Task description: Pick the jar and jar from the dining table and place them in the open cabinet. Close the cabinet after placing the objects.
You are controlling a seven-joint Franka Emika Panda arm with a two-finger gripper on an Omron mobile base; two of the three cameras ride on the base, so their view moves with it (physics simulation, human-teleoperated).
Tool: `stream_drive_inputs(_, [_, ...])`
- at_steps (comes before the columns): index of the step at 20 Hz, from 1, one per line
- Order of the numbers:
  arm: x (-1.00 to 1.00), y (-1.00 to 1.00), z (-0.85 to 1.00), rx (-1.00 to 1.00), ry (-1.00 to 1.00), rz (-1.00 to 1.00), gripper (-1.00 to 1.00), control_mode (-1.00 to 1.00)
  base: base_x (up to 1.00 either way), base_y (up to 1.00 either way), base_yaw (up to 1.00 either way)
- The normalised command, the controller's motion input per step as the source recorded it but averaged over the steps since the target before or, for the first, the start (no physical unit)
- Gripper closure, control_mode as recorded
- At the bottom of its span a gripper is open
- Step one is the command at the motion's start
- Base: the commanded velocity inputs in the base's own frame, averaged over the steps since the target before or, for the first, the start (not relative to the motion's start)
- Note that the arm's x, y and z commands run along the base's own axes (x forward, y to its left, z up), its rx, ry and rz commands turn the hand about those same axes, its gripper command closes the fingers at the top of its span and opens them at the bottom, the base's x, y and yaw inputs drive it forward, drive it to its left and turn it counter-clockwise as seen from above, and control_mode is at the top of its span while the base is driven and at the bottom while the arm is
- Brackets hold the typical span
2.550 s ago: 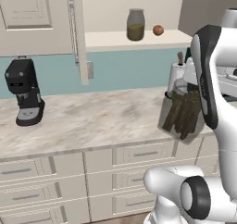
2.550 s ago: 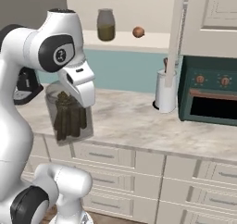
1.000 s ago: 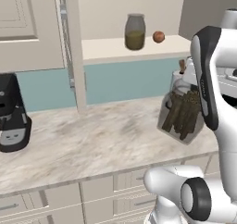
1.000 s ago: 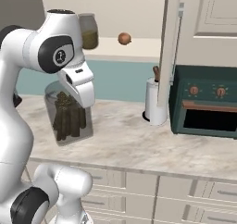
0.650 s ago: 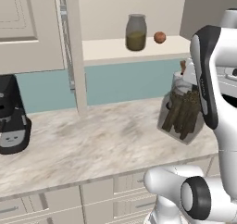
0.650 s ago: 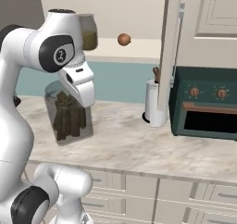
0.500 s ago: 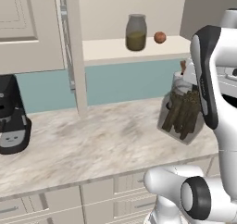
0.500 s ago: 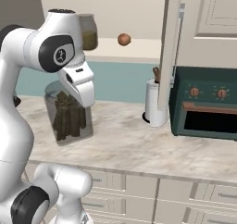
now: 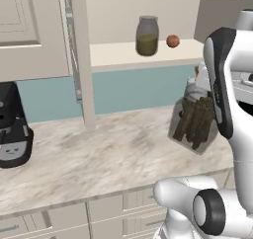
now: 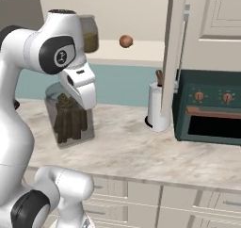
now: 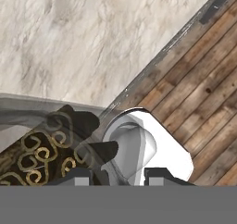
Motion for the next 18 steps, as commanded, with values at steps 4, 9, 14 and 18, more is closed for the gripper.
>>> stream_drive_inputs(4, [0.0,0.0,0.0,0.0,0.0,0.0,1.0,1.0,0.41,0.13,0.0])
stream_drive_inputs(9, [0.0,0.0,0.0,0.0,0.0,0.0,1.0,1.0,0.36,0.0,0.0])
stream_drive_inputs(14, [0.0,0.0,0.0,0.0,0.0,0.0,1.0,1.0,0.2,0.0,0.0])
stream_drive_inputs(18, [0.0,0.0,0.0,0.0,0.0,0.0,1.0,1.0,0.06,0.0,0.0])
